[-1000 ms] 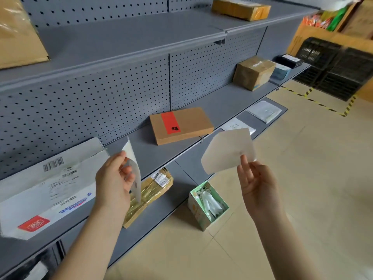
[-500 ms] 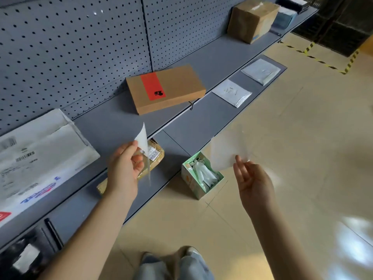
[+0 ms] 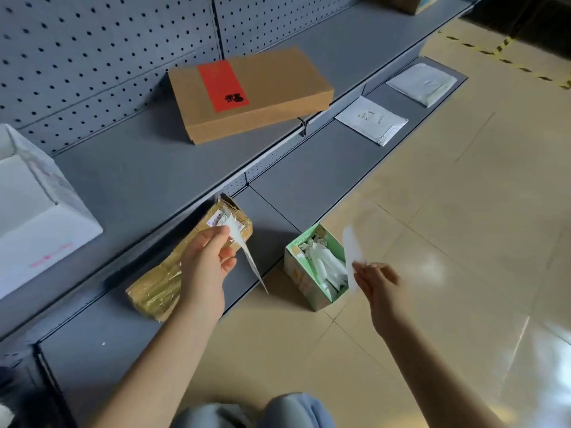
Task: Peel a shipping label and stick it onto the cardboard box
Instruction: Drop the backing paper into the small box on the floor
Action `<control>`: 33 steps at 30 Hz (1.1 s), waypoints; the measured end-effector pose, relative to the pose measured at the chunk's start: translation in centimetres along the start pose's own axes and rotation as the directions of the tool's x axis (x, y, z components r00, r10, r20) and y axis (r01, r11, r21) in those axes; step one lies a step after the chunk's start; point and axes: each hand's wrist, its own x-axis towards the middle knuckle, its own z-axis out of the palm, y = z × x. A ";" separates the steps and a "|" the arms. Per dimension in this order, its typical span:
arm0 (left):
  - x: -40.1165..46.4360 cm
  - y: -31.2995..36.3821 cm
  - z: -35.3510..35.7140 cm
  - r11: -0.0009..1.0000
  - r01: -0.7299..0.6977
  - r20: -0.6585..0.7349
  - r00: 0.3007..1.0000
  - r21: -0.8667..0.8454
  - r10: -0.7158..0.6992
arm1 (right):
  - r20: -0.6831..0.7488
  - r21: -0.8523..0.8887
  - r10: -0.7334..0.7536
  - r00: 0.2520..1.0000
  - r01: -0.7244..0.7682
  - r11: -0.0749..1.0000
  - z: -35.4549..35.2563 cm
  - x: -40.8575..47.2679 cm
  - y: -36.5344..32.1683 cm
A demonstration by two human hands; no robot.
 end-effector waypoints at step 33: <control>8.1 -13.8 -0.9 0.996 0.049 0.027 0.998 0.077 -0.051 | 0.252 -0.926 -0.019 0.968 0.247 0.284 1.4 17.6 15.2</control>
